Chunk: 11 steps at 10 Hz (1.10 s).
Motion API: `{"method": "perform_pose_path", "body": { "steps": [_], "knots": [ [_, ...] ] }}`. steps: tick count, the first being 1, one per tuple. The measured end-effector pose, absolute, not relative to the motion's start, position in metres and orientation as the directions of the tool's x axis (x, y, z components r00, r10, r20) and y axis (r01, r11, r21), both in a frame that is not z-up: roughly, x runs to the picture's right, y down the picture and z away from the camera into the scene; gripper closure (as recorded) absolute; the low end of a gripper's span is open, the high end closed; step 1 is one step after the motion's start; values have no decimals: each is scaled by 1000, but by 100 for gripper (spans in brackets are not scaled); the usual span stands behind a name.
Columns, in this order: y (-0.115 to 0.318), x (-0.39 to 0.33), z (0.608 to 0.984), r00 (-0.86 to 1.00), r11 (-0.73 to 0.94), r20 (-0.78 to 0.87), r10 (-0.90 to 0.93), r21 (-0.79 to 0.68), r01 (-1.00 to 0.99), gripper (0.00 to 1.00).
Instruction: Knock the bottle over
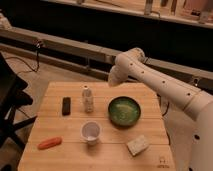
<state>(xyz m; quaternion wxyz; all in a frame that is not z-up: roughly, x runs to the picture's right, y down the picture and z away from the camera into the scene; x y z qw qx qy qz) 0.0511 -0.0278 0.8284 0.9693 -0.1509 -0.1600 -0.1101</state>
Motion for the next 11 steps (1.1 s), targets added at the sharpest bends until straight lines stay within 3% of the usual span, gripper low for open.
{"method": "perform_pose_path", "body": {
  "steps": [11],
  "knots": [
    [-3, -35, 853, 823, 880, 498, -273, -217, 423, 100]
  ]
}}
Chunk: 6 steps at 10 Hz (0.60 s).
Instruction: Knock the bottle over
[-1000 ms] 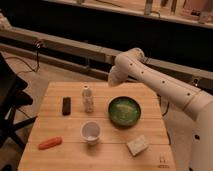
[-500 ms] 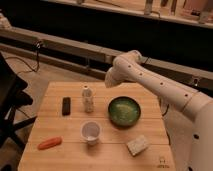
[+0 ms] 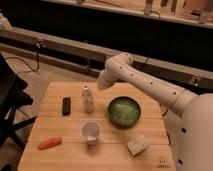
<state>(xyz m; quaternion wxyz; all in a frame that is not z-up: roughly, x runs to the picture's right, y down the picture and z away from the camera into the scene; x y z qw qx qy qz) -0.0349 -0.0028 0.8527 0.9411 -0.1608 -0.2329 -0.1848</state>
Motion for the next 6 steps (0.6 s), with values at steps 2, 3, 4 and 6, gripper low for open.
{"method": "perform_pose_path", "body": {
  "steps": [2, 3, 4, 6],
  "knots": [
    [2, -47, 854, 801, 867, 524, -289, -212, 452, 100],
    [3, -52, 853, 792, 863, 535, -295, -207, 461, 100],
    [5, -59, 851, 779, 858, 549, -303, -199, 474, 100],
    [13, -71, 845, 759, 846, 567, -321, -189, 499, 100]
  ]
}}
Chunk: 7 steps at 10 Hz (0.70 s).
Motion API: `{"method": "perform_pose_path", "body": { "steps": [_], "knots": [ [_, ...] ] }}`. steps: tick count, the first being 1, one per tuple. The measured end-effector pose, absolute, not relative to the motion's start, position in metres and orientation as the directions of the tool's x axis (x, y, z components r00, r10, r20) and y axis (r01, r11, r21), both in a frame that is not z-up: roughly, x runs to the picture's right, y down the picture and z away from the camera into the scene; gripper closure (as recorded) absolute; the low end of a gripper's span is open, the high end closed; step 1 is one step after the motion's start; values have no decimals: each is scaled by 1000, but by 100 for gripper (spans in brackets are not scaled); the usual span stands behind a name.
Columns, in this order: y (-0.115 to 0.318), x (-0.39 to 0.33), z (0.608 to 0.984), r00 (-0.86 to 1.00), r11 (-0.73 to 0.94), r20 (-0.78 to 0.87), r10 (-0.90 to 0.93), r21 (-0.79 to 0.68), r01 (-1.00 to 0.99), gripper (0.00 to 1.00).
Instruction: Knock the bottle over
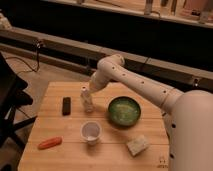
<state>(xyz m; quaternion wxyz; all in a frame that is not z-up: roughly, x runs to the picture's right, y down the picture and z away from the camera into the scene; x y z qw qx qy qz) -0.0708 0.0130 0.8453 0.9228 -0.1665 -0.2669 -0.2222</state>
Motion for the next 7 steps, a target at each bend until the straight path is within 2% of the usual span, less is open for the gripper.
{"method": "perform_pose_path", "body": {
  "steps": [3, 4, 7],
  "knots": [
    [25, -89, 840, 734, 813, 580, -355, -195, 548, 96],
    [23, -88, 839, 738, 817, 575, -353, -195, 543, 99],
    [16, -74, 843, 736, 818, 574, -358, -187, 543, 100]
  ]
}}
